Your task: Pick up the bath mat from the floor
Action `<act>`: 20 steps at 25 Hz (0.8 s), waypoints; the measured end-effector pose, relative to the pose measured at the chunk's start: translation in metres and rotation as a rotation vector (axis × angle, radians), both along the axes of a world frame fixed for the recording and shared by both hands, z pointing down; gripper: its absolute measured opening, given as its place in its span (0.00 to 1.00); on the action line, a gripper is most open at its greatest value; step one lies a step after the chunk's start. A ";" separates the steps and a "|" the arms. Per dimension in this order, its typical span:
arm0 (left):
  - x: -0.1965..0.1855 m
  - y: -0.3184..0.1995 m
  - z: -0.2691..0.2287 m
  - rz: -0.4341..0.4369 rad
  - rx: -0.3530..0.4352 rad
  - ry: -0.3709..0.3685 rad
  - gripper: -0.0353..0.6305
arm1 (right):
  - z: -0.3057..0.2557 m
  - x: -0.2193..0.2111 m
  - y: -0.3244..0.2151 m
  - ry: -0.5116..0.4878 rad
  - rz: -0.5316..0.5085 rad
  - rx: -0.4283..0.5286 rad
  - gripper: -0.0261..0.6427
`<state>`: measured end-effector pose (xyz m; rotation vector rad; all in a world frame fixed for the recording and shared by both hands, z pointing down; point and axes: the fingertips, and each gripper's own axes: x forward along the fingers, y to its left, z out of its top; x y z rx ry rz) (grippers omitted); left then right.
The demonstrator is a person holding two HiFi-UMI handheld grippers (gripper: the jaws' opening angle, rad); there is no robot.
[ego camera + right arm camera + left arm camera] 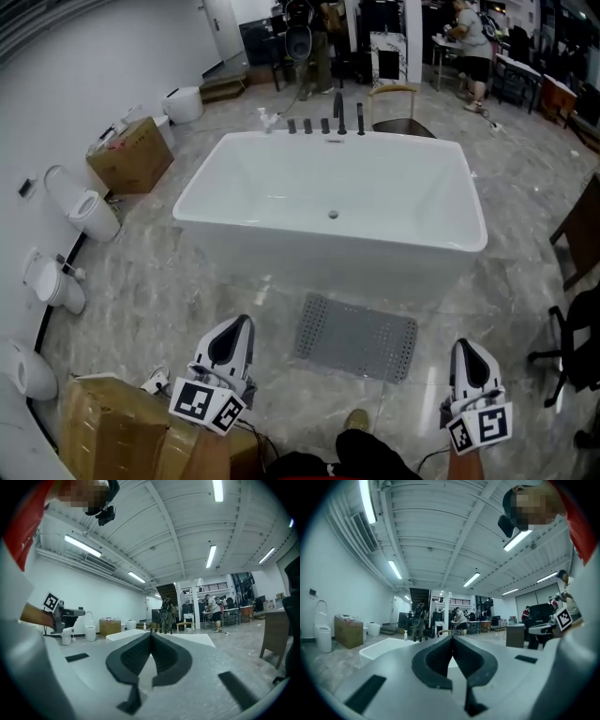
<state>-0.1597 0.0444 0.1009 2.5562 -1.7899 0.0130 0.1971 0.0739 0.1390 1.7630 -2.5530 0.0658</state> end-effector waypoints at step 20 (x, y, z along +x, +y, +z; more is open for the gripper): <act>-0.013 -0.154 0.221 0.023 -0.307 -0.035 0.07 | 0.177 0.037 -0.129 -0.017 0.145 -0.237 0.05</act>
